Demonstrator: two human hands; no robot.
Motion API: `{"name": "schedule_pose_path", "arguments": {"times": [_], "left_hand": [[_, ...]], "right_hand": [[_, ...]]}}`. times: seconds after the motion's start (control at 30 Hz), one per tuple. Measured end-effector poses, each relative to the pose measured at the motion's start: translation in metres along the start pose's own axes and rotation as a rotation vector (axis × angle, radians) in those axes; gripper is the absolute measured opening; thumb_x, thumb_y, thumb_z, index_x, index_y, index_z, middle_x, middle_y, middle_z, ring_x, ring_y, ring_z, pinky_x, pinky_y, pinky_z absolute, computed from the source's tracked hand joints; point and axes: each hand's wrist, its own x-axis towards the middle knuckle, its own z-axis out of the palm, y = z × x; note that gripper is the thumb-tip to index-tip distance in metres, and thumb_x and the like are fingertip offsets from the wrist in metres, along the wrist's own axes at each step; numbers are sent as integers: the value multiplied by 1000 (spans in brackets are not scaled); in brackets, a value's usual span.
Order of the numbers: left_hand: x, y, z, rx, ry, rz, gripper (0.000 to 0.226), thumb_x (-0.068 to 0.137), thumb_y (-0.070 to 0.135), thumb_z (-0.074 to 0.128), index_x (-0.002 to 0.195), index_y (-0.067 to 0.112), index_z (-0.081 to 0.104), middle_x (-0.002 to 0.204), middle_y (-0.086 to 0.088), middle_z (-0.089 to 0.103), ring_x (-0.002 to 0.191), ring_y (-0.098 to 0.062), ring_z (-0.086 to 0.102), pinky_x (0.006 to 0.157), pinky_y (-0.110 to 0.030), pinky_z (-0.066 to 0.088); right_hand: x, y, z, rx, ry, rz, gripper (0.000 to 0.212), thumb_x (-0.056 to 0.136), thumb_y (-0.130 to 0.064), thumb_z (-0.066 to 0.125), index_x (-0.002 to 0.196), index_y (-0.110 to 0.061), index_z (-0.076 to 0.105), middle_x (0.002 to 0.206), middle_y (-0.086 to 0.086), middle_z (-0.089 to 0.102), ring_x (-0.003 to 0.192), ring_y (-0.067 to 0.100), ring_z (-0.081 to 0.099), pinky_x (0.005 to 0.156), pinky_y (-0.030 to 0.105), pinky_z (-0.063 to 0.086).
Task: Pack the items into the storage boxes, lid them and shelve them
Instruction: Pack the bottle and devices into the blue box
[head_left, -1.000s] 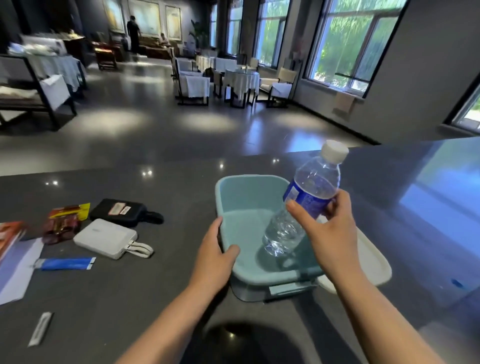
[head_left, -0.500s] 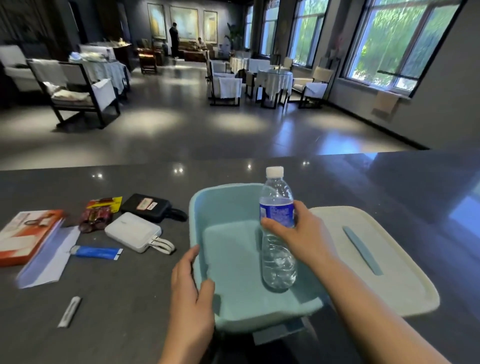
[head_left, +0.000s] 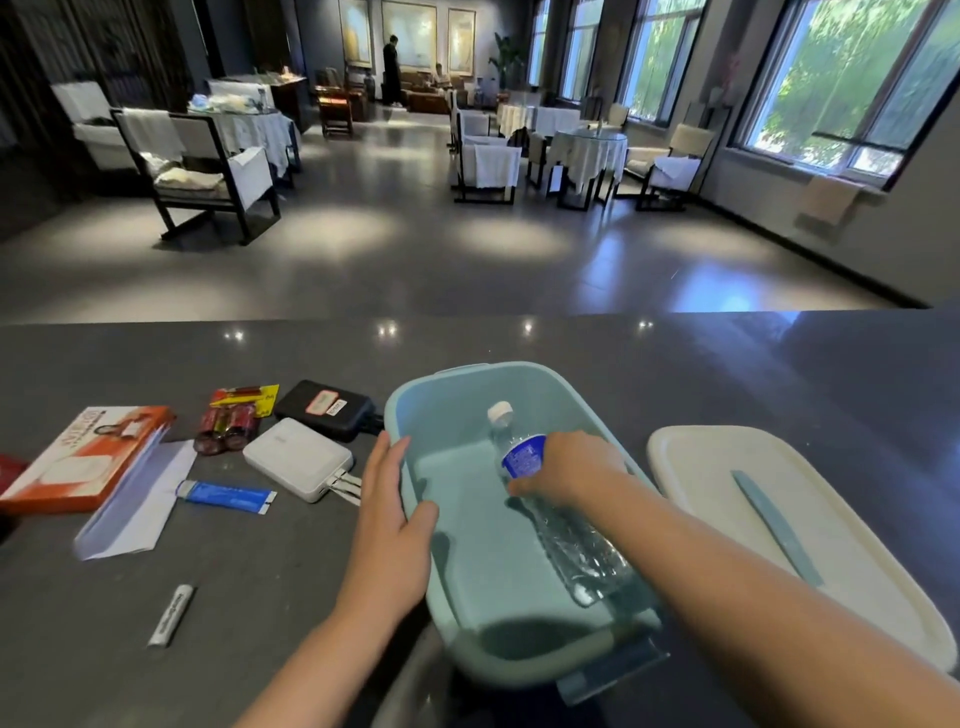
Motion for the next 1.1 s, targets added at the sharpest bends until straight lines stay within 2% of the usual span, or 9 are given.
{"name": "schedule_pose_path", "arguments": {"times": [0.23,0.4,0.5,0.57,0.67,0.73,0.87,1.0,1.1], "left_hand": [[0,-3,3,0,12,7,63,89,-2,44,144,25,29,153,18,12,126,16,10,105,-13,10],[-3,-3,12,-2,58,18,59,89,13,43,144,28,27,152,22,9,133,10,7,109,-19,8],[-6,-3,20,-2,70,38,56,90,30,37,144,30,25,147,27,6,138,7,3,116,-26,7],[-4,-8,19,17,89,66,47,96,34,37,142,30,30,149,26,9,139,7,2,118,-31,8],[0,-17,10,126,121,189,48,88,49,33,129,30,47,153,20,17,140,8,4,115,-27,11],[3,-21,2,227,99,264,40,88,52,30,112,31,55,153,17,23,142,4,5,113,-28,13],[2,-19,-7,327,27,357,28,89,51,31,89,32,52,144,18,33,142,4,6,116,-33,10],[-10,-21,-12,327,-30,460,22,83,53,47,83,32,51,119,18,56,133,-6,33,115,-36,12],[-18,-19,-15,375,-81,563,28,76,59,57,83,32,52,91,21,54,106,-4,47,114,-29,12]], "right_hand": [[10,-6,15,-6,-3,10,53,79,-55,61,113,-16,51,91,-2,54,80,21,52,67,28,38],[-35,-4,3,235,127,-198,47,86,-56,52,124,-29,48,118,-6,56,106,20,54,79,34,45],[-85,-1,11,443,75,-302,27,89,-51,50,105,-32,58,97,-10,64,88,13,59,81,31,48],[-104,1,20,390,37,-313,23,91,-48,47,91,-28,59,87,-7,65,83,14,57,77,29,46],[-110,8,21,255,78,-330,28,90,-53,47,82,-29,58,74,-8,59,81,15,57,68,28,39],[-108,14,21,248,78,-348,31,85,-59,50,77,-31,58,62,-11,56,67,5,53,60,22,36],[-103,33,23,323,199,-432,48,71,-73,44,85,-31,64,53,-24,54,54,-3,48,54,13,32],[-86,71,20,447,366,-419,50,69,-78,45,79,-32,61,49,-16,51,48,5,46,51,19,36],[-68,91,18,425,551,-350,46,76,-71,54,68,-26,58,51,-8,49,46,11,42,50,22,39]]}}
